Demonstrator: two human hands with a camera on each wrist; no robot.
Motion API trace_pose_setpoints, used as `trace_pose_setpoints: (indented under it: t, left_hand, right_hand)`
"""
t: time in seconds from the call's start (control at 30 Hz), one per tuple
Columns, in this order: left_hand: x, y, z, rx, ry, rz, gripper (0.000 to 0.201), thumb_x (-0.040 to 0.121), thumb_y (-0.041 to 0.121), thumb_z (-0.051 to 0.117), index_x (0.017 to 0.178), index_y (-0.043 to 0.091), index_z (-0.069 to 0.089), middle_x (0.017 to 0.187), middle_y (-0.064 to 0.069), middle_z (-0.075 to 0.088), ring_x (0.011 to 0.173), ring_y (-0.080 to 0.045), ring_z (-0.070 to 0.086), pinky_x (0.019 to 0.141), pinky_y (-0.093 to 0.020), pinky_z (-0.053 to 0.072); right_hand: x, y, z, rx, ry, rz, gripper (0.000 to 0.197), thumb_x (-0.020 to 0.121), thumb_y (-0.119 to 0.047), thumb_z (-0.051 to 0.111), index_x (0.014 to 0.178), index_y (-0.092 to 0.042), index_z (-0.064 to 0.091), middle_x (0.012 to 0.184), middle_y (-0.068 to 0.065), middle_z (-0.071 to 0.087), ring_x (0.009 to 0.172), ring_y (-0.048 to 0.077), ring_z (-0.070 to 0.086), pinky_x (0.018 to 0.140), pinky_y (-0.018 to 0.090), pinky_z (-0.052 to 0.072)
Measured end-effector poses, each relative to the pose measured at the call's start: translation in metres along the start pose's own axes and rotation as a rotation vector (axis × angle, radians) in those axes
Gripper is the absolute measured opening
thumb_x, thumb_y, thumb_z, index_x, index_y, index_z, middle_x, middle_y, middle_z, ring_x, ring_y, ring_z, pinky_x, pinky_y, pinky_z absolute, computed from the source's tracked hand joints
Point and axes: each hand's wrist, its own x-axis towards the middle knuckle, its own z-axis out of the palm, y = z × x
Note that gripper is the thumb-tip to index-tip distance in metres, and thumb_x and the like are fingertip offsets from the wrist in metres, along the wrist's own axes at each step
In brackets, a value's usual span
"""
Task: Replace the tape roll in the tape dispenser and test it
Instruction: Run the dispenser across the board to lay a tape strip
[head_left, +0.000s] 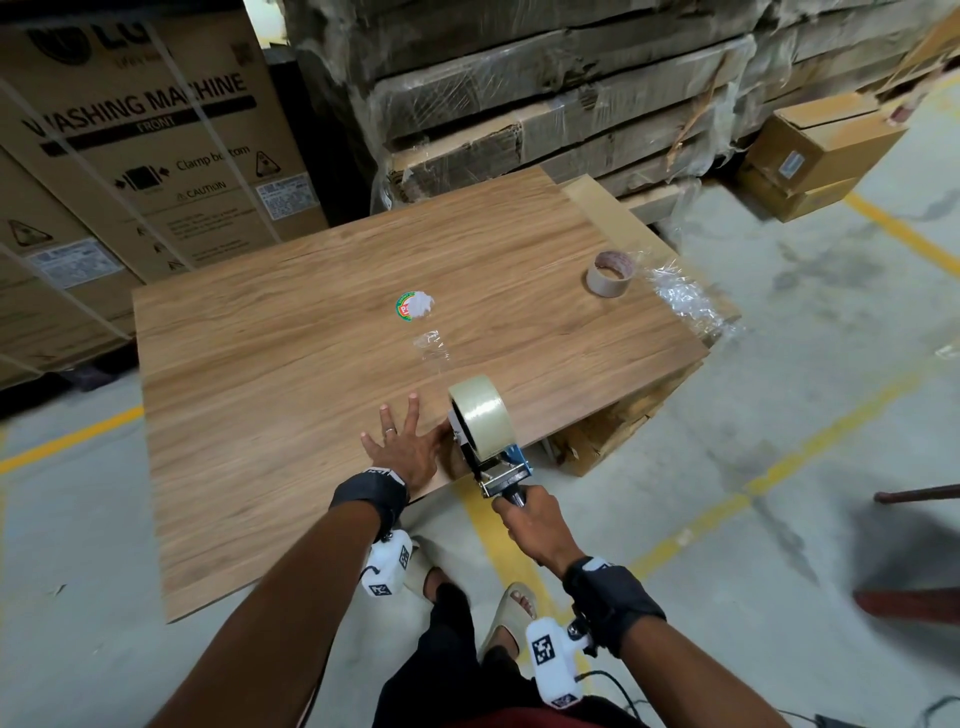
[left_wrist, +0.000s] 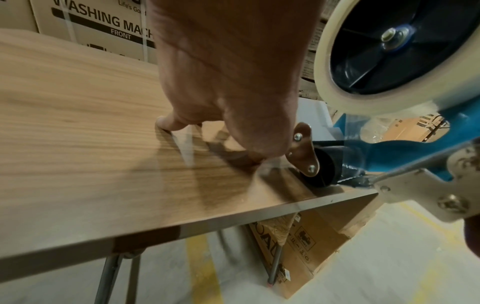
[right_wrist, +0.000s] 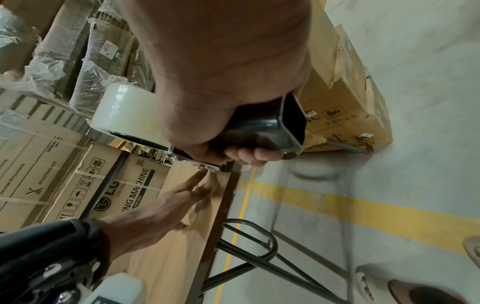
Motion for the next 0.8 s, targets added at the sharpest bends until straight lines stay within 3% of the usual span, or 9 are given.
trace_pose_setpoints:
  t: [0.13,0.33,0.43,0.53,0.67,0.8]
  left_hand:
    - [-0.004,0.003,-0.008,-0.005,-0.012,-0.007,0.058,0.104,0.03,0.037,0.155,0.05,0.017,0.166,0.006,-0.028,0.152,-0.043,-0.019,0.116,-0.074,0.007]
    - [-0.003,-0.001,-0.011,-0.003,-0.024,-0.004,0.057,0.102,0.048,0.038,0.153,0.056,0.014,0.167,0.005,-0.025,0.153,-0.045,-0.014,0.114,-0.075,0.014]
    - [-0.002,-0.001,-0.011,0.007,-0.042,0.016,0.068,0.097,0.049,0.047,0.152,0.06,0.008,0.166,0.005,-0.027,0.152,-0.047,-0.015,0.113,-0.075,0.017]
    - [-0.002,-0.003,-0.013,0.009,-0.054,0.023,0.076,0.093,0.049,0.054,0.151,0.062,0.007,0.166,0.006,-0.027,0.152,-0.047,-0.016,0.112,-0.076,0.018]
    - [0.0,-0.007,-0.013,0.012,-0.073,0.043,0.084,0.087,0.052,0.061,0.15,0.064,0.006,0.166,0.006,-0.028,0.152,-0.047,-0.017,0.111,-0.076,0.019]
    - [0.002,-0.008,-0.012,0.008,-0.074,0.056,0.088,0.084,0.05,0.065,0.15,0.064,0.007,0.166,0.006,-0.027,0.151,-0.047,-0.017,0.11,-0.077,0.019]
  right_hand:
    - [-0.005,0.0,0.002,-0.057,0.033,-0.011,0.035,0.086,-0.03,0.066,0.059,-0.017,0.046,0.059,0.001,0.052,0.062,0.025,0.048,0.06,0.033,0.036]
    - [-0.011,0.0,-0.001,-0.016,0.005,0.039,0.028,0.08,-0.039,0.062,0.067,-0.017,0.054,0.064,0.004,0.058,0.063,0.026,0.054,0.062,0.036,0.044]
    - [-0.011,0.005,-0.003,0.024,0.012,0.056,0.036,0.068,-0.052,0.058,0.071,-0.016,0.056,0.064,0.005,0.057,0.06,0.025,0.051,0.059,0.038,0.042]
    - [-0.012,0.012,-0.003,0.019,-0.007,0.057,0.041,0.066,-0.054,0.056,0.075,-0.014,0.058,0.064,0.004,0.056,0.058,0.024,0.048,0.058,0.037,0.04]
    - [-0.014,0.019,-0.004,0.029,-0.002,0.071,0.06,0.065,-0.055,0.056,0.087,0.001,0.061,0.066,0.005,0.055,0.058,0.024,0.048,0.058,0.037,0.039]
    - [-0.02,0.025,-0.004,0.021,0.015,0.052,0.042,0.066,-0.052,0.058,0.072,-0.01,0.056,0.062,0.003,0.055,0.057,0.024,0.048,0.058,0.036,0.039]
